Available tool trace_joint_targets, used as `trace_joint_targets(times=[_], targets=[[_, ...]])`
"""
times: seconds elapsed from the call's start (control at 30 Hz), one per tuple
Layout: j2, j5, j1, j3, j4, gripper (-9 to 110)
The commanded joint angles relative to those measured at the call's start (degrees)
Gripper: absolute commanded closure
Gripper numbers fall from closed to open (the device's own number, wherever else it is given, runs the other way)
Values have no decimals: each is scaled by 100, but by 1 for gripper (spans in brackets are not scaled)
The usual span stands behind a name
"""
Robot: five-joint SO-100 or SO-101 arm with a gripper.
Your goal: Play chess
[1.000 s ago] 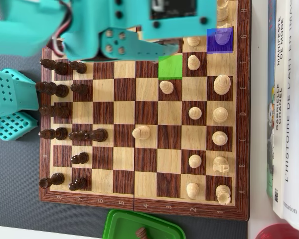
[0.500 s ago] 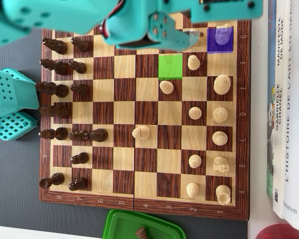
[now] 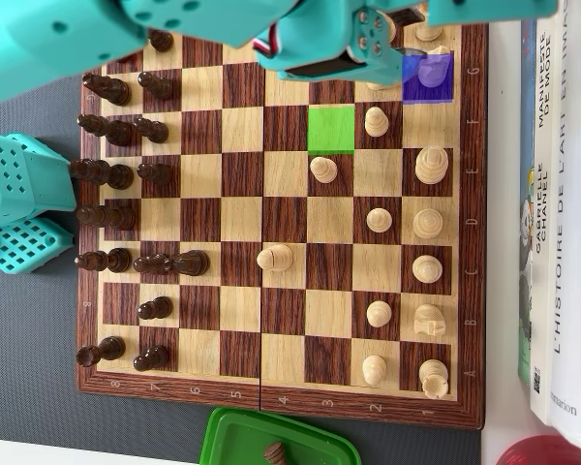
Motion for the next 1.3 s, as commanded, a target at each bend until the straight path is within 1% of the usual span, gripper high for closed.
trace_joint_targets(times=[0.0,0.1,0.23,0.6,0.97,1.27], targets=[[35,70,18,-360,9,89],[9,70,35,-360,0,88],[9,70,44,-360,-9,84],[-448,62,62,-879,9,84],[-606,53,141,-914,-44,84],[-976,35,211,-1283,-44,84]])
